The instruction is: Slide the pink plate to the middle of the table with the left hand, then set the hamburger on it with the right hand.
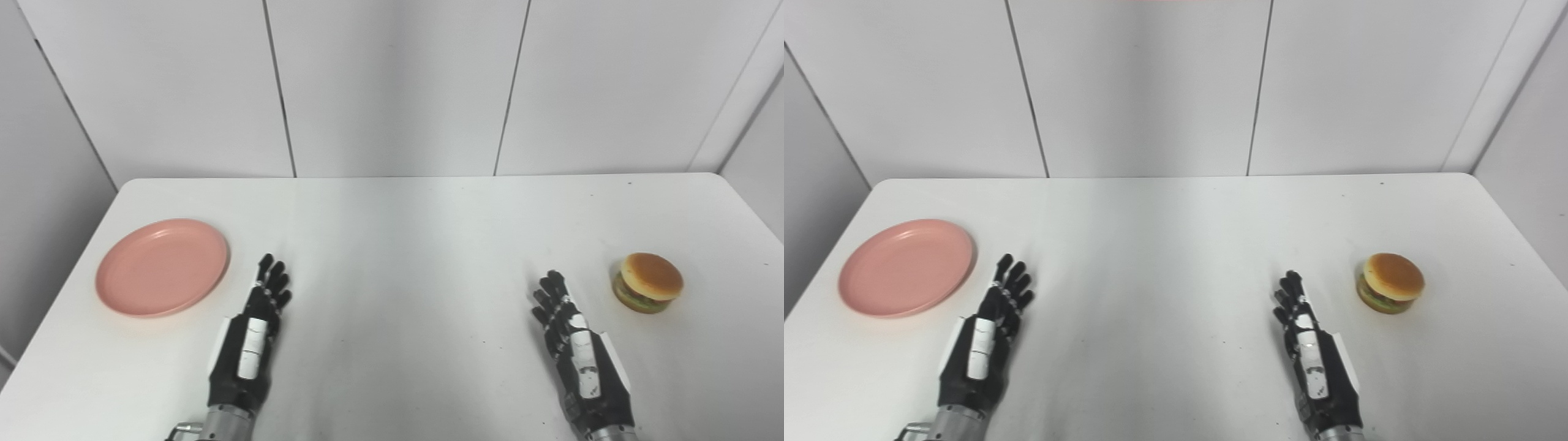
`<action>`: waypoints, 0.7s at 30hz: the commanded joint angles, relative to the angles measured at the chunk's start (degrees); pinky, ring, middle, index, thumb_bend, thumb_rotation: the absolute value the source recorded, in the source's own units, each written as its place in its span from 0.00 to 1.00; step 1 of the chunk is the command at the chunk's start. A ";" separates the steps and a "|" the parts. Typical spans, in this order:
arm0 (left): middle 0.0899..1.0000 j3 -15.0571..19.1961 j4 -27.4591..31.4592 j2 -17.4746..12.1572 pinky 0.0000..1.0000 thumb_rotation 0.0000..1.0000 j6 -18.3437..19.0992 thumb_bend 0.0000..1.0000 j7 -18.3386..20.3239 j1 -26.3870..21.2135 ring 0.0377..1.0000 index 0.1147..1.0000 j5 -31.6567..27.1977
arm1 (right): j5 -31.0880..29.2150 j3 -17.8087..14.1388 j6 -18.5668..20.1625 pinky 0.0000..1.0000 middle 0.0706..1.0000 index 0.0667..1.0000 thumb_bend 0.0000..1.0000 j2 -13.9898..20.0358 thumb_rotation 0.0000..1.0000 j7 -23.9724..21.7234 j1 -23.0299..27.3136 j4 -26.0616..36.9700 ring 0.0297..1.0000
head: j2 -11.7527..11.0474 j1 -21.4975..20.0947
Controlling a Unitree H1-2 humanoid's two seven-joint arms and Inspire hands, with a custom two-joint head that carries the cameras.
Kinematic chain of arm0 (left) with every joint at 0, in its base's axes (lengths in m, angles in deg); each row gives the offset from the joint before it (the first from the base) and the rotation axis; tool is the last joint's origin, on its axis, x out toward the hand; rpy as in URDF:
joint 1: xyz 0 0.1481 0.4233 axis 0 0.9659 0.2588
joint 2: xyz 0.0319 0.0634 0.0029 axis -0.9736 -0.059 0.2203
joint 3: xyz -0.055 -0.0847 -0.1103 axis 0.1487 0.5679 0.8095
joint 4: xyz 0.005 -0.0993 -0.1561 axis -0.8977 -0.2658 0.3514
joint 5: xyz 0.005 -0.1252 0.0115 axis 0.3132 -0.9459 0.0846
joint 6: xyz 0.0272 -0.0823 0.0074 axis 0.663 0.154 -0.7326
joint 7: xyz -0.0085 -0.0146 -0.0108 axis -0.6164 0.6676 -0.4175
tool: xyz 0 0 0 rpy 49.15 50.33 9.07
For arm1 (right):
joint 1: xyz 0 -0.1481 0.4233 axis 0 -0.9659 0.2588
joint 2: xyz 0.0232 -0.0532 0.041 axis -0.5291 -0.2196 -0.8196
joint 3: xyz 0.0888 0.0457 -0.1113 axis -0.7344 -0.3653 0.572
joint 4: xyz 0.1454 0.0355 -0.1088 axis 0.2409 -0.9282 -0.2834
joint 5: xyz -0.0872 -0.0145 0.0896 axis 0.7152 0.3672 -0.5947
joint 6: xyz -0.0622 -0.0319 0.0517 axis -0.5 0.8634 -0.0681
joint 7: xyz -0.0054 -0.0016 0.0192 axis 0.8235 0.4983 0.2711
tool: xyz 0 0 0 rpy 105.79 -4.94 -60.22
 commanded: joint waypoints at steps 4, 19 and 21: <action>1.00 -1.07 -0.86 1.09 1.00 0.87 0.33 0.85 -0.25 0.42 1.00 1.00 1.06 | -1.82 -1.45 -0.85 1.00 1.00 1.00 0.78 2.73 1.00 -1.48 -2.17 -0.56 1.00 | 0.52 1.68; 1.00 -0.82 -1.45 0.67 1.00 0.87 0.55 0.86 0.03 -0.40 1.00 1.00 1.29 | -1.13 -0.84 0.43 1.00 1.00 1.00 0.80 2.88 1.00 -0.50 -1.97 0.60 1.00 | 1.29 0.27; 1.00 -0.81 -1.03 0.78 1.00 0.86 1.19 0.85 -0.05 -0.28 1.00 1.00 1.14 | -1.20 -0.99 1.24 1.00 1.00 1.00 0.80 2.92 1.00 -0.21 -2.05 1.15 1.00 | 2.02 0.29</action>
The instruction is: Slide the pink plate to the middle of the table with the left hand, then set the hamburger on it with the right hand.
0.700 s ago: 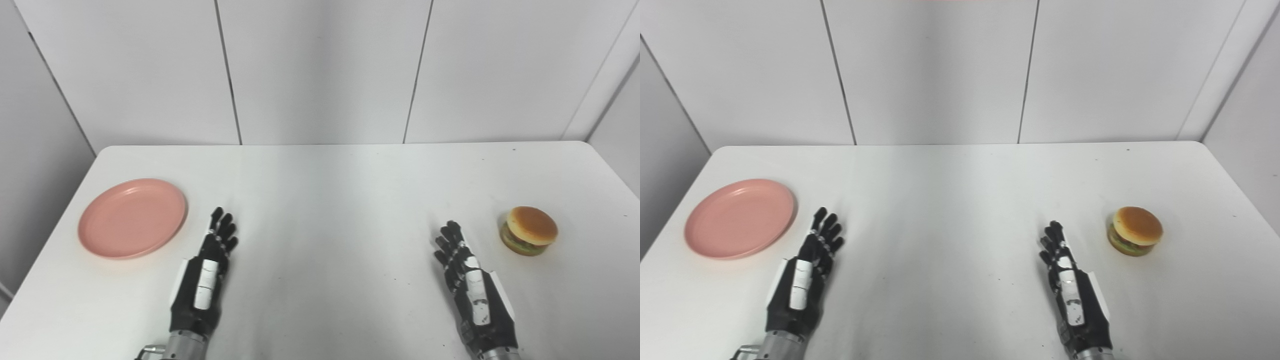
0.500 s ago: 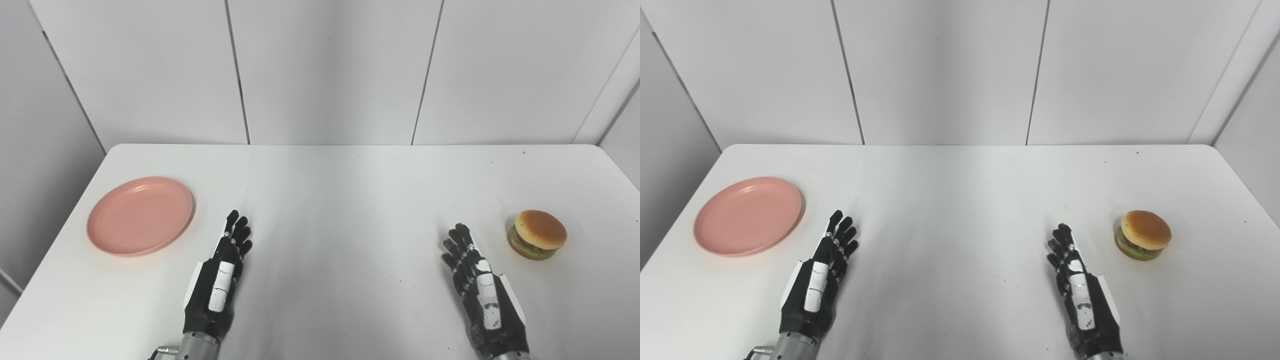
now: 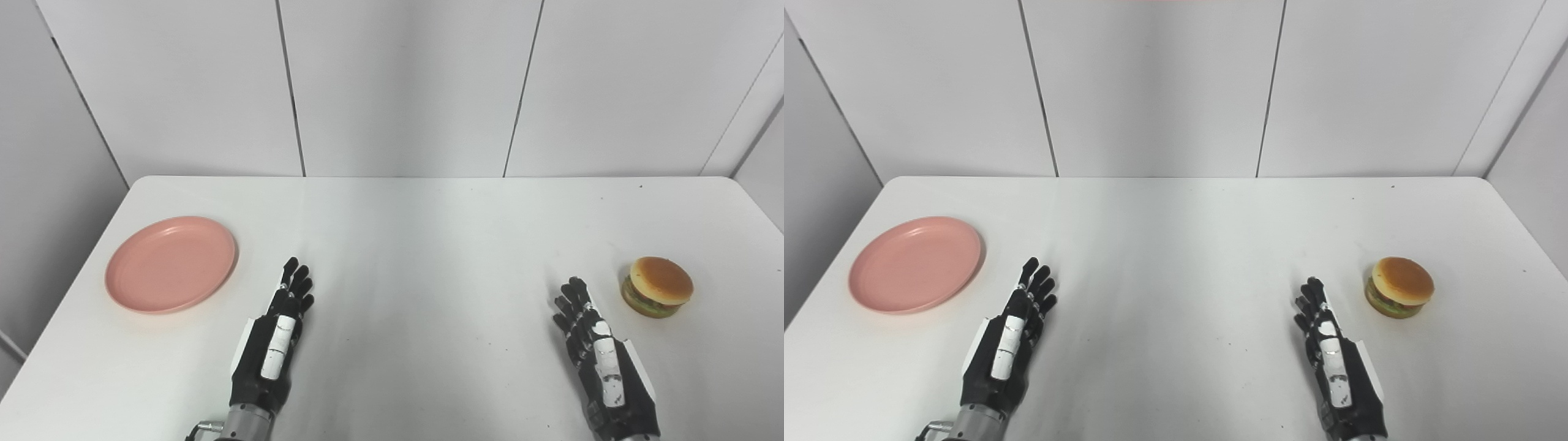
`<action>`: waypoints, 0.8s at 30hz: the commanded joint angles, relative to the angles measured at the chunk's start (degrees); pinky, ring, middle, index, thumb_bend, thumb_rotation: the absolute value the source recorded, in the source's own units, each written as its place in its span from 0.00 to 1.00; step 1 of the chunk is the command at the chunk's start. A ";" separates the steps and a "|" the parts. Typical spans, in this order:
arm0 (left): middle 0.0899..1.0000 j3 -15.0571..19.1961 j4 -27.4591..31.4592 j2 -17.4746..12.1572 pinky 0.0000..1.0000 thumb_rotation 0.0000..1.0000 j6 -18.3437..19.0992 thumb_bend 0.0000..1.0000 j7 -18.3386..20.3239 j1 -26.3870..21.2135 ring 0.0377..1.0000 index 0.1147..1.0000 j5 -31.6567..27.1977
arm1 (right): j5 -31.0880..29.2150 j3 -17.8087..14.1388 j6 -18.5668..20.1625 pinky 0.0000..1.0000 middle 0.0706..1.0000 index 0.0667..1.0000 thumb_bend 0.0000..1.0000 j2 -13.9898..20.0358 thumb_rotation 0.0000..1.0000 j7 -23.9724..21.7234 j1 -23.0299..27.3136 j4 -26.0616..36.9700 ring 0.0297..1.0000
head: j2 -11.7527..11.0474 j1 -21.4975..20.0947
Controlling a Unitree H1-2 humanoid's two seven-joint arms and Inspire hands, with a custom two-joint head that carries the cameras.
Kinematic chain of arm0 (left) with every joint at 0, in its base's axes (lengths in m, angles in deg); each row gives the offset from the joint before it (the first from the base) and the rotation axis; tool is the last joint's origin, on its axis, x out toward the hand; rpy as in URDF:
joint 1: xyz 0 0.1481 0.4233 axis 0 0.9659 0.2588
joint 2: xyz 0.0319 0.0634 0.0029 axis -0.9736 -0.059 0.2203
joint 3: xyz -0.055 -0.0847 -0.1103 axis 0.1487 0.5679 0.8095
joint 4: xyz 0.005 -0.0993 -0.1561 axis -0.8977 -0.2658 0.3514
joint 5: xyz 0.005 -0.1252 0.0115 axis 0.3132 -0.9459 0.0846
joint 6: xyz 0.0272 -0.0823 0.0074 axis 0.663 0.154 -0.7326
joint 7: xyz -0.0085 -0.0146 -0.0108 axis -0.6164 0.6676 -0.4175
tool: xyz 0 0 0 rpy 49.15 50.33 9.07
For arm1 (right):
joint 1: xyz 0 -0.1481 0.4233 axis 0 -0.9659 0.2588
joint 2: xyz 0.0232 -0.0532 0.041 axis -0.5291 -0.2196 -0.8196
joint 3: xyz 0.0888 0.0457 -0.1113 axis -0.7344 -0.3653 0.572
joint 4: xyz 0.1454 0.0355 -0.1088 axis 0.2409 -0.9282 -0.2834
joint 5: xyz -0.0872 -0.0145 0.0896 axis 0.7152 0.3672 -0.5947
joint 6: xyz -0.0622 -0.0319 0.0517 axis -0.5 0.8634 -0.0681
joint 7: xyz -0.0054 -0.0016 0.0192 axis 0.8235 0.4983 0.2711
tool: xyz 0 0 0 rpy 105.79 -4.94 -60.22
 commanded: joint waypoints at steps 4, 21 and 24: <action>1.00 -0.10 0.42 0.00 1.00 0.86 0.62 0.86 0.11 0.68 1.00 1.00 -0.23 | -0.28 -0.36 1.55 1.00 1.00 1.00 0.80 0.20 1.00 0.32 -1.73 1.45 1.00 | 0.15 -0.73; 1.00 0.69 3.68 -1.00 1.00 0.84 3.72 0.85 0.33 1.75 1.00 1.00 -0.86 | 2.05 0.84 3.76 1.00 1.00 1.00 0.80 -0.17 1.00 1.61 -2.16 4.10 1.00 | 0.93 -4.67; 1.00 0.59 3.21 -0.83 0.99 0.85 3.29 0.84 0.31 2.09 1.00 1.00 -0.72 | 2.21 0.91 3.08 1.00 1.00 1.00 0.80 -0.12 1.00 1.63 -2.23 3.40 1.00 | -0.58 -3.57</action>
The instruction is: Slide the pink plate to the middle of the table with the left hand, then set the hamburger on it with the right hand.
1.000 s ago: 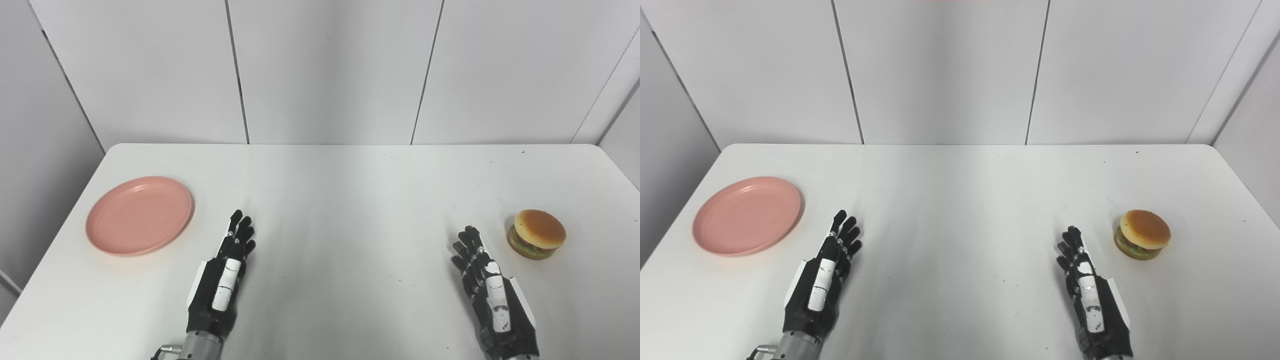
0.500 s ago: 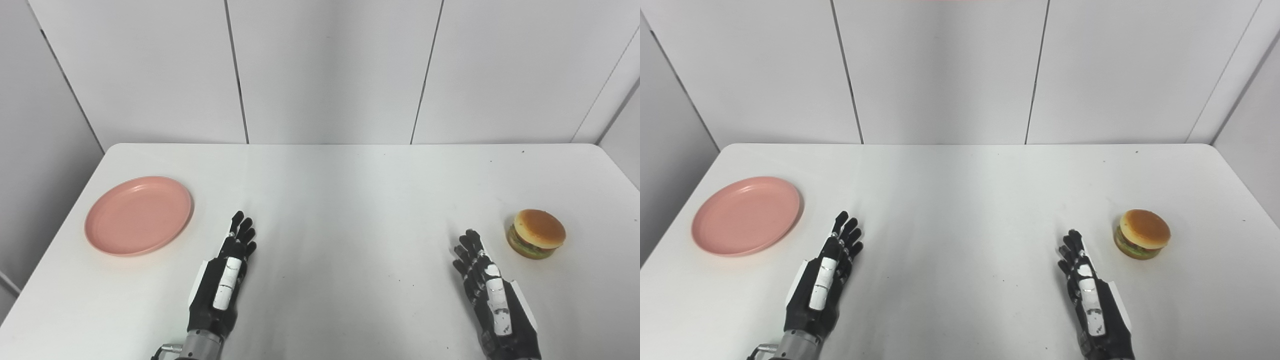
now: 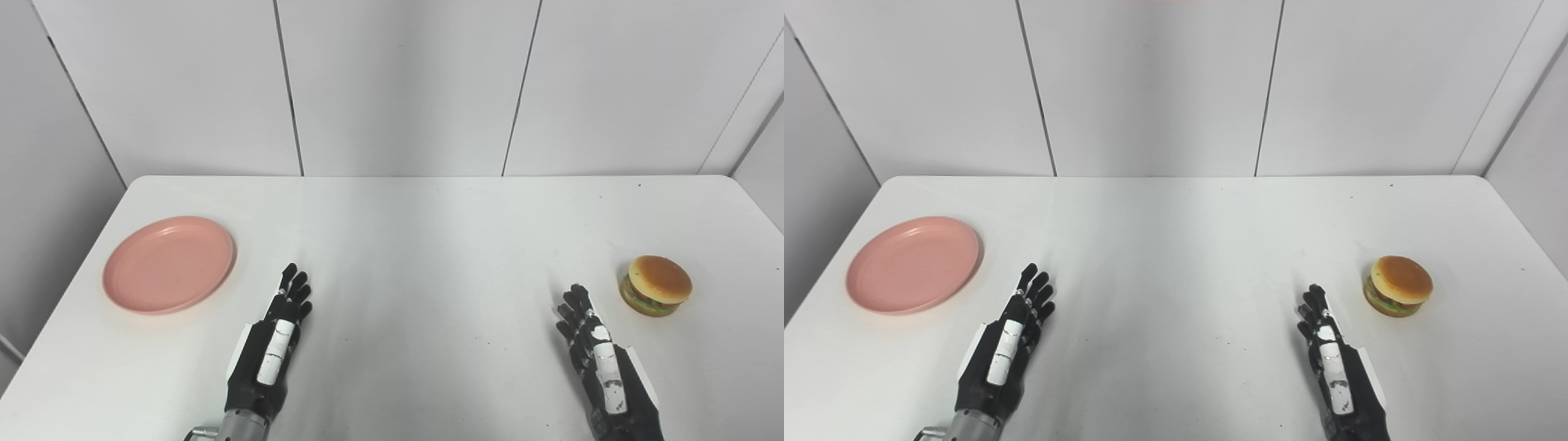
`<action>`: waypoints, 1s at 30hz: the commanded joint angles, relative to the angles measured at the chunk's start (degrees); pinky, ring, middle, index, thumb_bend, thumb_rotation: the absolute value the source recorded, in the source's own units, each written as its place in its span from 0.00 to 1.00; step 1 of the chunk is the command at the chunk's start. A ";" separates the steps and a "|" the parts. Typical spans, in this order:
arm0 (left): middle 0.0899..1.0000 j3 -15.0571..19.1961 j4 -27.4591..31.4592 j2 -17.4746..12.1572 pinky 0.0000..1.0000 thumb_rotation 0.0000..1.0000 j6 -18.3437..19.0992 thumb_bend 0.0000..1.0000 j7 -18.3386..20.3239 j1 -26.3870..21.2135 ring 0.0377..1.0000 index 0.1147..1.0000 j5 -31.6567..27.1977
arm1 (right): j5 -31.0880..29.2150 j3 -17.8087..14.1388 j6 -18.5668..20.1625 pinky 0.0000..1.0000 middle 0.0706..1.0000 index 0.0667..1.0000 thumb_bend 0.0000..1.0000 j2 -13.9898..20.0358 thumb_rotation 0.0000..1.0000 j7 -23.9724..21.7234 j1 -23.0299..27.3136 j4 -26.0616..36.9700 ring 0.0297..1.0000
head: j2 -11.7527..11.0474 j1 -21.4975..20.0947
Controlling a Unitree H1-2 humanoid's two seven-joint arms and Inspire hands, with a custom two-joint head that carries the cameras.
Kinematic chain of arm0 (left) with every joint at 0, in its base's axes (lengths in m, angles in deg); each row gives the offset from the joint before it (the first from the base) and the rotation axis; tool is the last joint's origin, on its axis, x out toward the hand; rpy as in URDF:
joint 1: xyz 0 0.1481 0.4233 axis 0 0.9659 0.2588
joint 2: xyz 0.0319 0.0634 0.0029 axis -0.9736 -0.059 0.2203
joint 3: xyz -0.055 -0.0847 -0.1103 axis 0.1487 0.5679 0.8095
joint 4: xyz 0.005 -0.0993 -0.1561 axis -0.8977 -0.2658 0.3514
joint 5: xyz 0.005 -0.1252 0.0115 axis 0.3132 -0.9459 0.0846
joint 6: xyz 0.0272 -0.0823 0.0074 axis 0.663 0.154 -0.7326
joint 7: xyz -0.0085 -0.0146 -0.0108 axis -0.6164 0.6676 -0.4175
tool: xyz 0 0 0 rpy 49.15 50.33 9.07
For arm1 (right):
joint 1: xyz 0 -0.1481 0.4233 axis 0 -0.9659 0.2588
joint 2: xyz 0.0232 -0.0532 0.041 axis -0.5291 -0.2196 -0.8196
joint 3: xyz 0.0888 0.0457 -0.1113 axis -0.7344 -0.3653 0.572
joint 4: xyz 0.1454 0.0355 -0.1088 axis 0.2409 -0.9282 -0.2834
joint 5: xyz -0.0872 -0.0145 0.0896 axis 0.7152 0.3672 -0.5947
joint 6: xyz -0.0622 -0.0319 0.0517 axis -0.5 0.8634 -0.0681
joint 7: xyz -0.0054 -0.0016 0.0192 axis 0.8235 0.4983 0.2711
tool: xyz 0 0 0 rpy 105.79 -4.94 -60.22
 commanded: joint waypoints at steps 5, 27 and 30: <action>1.00 -1.11 -2.34 0.61 1.00 0.85 -2.38 0.82 -0.14 0.19 1.00 1.00 1.30 | -0.89 -0.36 -1.81 1.00 1.00 1.00 0.77 0.77 1.00 -1.18 -0.49 -2.02 1.00 | -2.98 3.53; 0.99 -3.37 -10.19 4.51 0.95 0.86 -7.97 0.76 -3.16 -2.63 1.00 1.00 7.18 | -4.60 -2.21 -2.65 1.00 1.00 1.00 0.77 3.76 1.00 -5.30 1.26 -7.22 1.00 | -6.27 10.51; 0.98 -3.12 -10.00 4.21 0.96 0.86 -7.87 0.76 -2.85 -2.78 0.99 1.00 6.60 | -4.38 -1.93 -1.81 1.00 1.00 1.00 0.79 3.66 1.00 -5.02 1.25 -6.50 1.00 | -5.03 9.68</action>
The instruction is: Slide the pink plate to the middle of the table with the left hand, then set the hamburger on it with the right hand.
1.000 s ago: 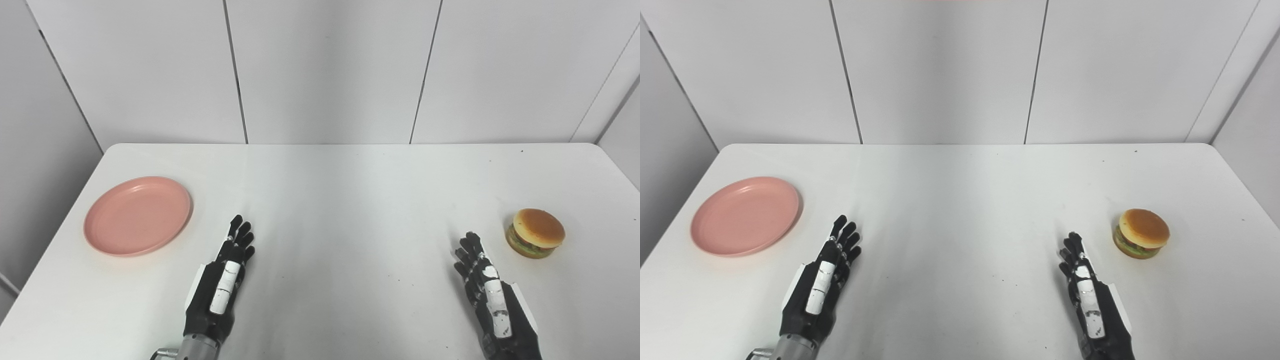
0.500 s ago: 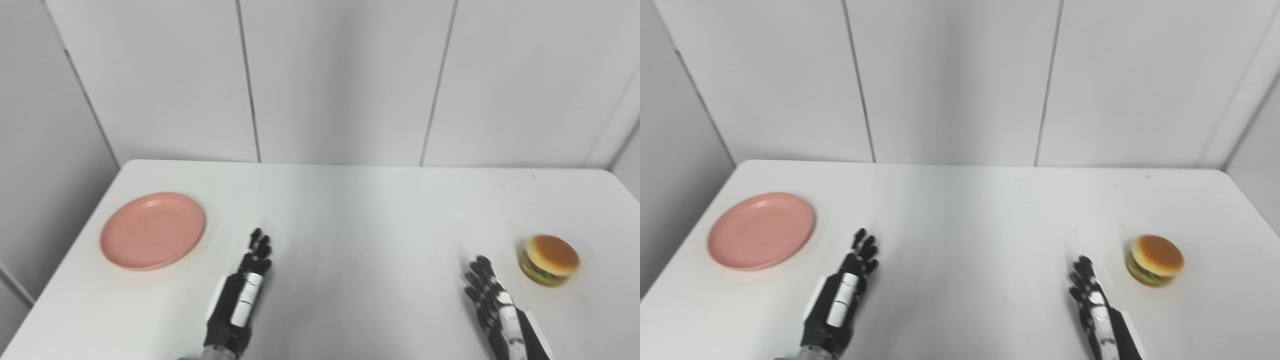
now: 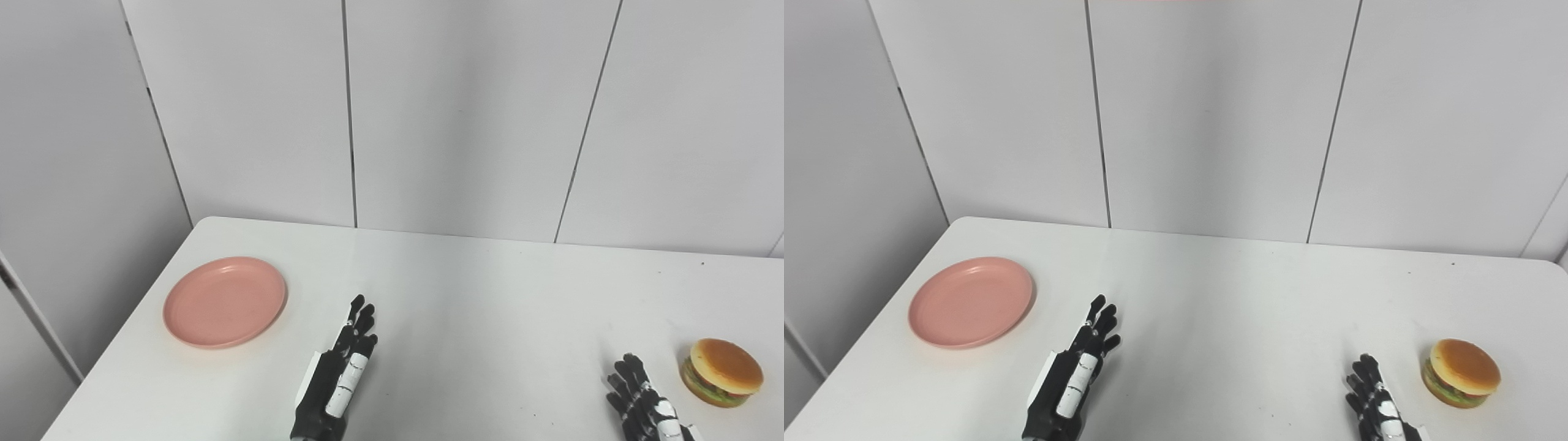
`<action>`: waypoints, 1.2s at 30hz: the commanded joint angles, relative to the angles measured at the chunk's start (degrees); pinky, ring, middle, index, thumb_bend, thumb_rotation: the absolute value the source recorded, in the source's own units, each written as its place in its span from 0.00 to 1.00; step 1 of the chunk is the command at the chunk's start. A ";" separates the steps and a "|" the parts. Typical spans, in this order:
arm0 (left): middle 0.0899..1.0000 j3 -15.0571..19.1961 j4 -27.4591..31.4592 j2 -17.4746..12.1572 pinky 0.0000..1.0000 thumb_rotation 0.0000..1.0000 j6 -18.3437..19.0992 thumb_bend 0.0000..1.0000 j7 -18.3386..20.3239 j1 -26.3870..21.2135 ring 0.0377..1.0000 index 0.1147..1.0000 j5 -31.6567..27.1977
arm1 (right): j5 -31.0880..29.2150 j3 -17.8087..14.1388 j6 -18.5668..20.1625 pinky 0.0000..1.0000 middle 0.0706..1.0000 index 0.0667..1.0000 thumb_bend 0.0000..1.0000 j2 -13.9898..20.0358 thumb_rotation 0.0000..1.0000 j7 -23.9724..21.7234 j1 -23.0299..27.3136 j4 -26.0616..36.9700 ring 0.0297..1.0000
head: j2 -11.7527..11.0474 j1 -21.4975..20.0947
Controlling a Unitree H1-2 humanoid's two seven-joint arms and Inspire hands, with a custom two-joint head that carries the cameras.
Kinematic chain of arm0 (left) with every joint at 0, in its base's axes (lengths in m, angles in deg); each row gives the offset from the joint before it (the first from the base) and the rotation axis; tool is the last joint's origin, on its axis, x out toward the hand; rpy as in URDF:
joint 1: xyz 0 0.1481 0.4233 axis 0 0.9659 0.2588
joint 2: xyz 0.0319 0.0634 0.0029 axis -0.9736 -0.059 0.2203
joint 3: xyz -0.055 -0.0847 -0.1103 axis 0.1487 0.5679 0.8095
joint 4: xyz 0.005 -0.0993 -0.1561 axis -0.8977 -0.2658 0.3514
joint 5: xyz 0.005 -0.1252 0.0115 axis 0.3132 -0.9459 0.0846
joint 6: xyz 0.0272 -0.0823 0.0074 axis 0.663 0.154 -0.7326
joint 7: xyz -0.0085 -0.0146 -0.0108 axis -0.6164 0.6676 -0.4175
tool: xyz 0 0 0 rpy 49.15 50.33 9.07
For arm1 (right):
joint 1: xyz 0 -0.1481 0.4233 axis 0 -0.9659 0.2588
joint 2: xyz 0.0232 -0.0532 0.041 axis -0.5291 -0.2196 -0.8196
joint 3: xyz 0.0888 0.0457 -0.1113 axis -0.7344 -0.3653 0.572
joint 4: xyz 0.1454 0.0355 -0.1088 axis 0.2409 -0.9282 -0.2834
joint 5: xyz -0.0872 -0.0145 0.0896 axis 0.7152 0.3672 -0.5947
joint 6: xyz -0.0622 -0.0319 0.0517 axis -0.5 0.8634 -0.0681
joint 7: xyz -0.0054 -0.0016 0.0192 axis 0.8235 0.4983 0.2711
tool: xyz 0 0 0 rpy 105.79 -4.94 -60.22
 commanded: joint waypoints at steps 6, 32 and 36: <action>0.98 1.00 -1.99 -0.12 0.95 0.86 -2.49 0.78 0.91 0.82 0.99 1.00 -3.34 | 0.93 0.33 0.80 1.00 1.00 1.00 0.77 -0.13 1.00 0.35 -1.29 0.41 1.00 | 2.21 -2.61; 0.83 17.06 7.33 -14.22 0.73 0.81 2.81 0.92 -0.58 -17.15 0.84 0.84 -13.32 | 3.06 1.70 3.14 1.00 0.97 0.94 0.75 -1.58 0.99 2.93 -1.80 4.16 0.97 | 4.45 -5.46; 0.83 19.43 5.76 -17.95 0.74 0.82 3.67 0.92 -0.64 -18.55 0.84 0.87 -13.79 | 3.75 1.89 2.58 1.00 0.95 0.89 0.75 -1.44 0.99 2.92 -1.73 3.92 0.95 | 4.45 -5.46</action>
